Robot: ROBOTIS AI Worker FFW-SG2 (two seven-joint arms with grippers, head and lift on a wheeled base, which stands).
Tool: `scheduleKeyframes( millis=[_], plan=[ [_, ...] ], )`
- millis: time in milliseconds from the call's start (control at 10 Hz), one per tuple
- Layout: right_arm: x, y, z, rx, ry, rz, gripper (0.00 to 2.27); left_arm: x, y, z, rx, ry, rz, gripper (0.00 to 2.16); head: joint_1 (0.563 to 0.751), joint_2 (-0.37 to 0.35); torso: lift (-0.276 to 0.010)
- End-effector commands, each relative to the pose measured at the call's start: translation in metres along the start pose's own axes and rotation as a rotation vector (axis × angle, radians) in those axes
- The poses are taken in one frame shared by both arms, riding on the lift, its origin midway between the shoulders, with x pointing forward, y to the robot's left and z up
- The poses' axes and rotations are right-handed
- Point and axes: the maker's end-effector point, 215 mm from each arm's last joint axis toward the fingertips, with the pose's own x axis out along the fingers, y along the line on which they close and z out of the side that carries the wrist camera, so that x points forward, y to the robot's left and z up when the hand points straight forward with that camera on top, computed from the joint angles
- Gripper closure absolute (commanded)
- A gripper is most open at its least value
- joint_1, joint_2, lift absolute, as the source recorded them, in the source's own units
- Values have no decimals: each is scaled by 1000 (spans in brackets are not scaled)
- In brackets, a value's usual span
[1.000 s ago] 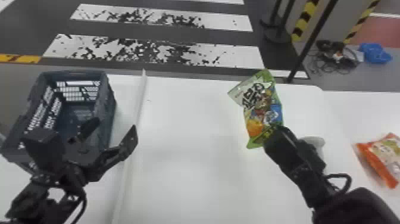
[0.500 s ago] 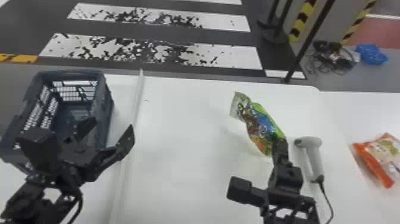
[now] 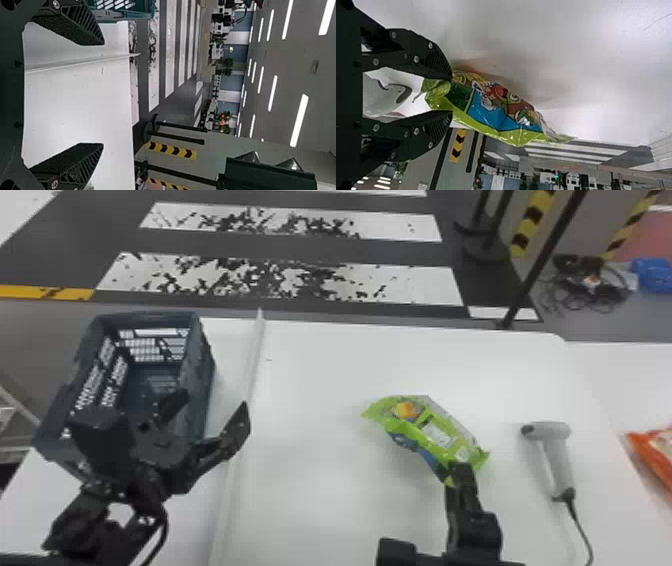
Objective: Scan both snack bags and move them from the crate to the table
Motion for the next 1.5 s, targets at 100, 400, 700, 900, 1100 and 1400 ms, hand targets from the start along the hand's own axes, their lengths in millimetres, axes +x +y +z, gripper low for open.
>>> scheduleKeyframes(
  millis=[100, 400, 700, 900, 1100, 1400],
  plan=[
    [-11, 18, 31, 210, -126, 210, 43, 0, 1, -1, 1, 3, 1, 87, 695, 0, -88],
    [-19, -1, 72, 566, -314, 426, 73, -1, 4, 0, -4, 0, 6, 87, 695, 65, -88],
    [-19, -55, 82, 886, -449, 495, 518, -1, 6, -3, -5, 4, 8, 87, 695, 117, -88],
    [-11, -80, 73, 989, -480, 478, 1521, -2, 7, -4, -5, 7, 10, 87, 695, 120, -88],
    [0, -90, 56, 1052, -474, 457, 2253, -2, 8, -5, -5, 8, 12, 87, 695, 101, -88],
    [29, -74, 30, 1104, -429, 441, 2253, -2, 8, -7, -9, 12, 14, 87, 695, 60, -88]
  ],
)
